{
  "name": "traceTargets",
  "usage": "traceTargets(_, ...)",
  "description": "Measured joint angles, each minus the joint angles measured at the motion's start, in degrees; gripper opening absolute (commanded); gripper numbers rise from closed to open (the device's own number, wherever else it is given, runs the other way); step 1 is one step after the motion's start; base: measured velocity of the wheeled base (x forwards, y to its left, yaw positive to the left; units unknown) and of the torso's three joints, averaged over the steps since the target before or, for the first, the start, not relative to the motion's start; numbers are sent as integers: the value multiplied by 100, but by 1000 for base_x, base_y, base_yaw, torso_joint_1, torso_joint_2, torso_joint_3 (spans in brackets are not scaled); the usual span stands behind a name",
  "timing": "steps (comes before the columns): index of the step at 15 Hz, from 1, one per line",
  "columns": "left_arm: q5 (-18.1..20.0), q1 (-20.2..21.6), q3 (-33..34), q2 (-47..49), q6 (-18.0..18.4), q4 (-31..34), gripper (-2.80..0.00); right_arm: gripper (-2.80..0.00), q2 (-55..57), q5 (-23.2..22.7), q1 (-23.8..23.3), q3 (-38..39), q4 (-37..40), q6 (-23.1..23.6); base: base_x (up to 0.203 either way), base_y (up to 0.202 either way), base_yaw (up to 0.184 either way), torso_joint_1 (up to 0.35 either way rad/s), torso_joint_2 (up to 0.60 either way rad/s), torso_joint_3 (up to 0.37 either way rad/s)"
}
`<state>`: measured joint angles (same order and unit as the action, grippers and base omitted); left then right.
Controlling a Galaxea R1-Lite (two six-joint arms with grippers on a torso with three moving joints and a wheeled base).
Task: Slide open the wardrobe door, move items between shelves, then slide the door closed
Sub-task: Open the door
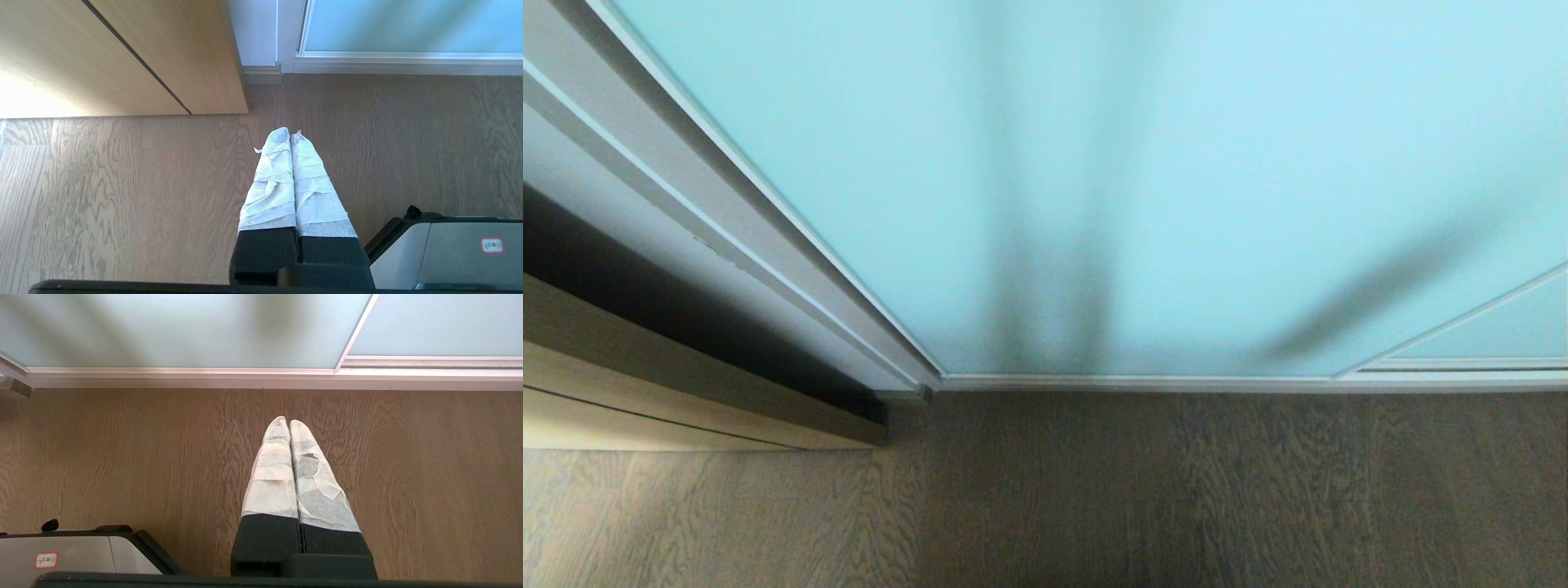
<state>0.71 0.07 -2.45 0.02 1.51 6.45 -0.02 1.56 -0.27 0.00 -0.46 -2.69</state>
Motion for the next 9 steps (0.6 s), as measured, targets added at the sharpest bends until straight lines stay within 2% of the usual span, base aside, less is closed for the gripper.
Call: traceTargets(9, -11, 0, 9, -2, 91, -15, -280, -280, -1, 1, 0, 0, -5, -5, 0, 0, 0, 0, 0, 0)
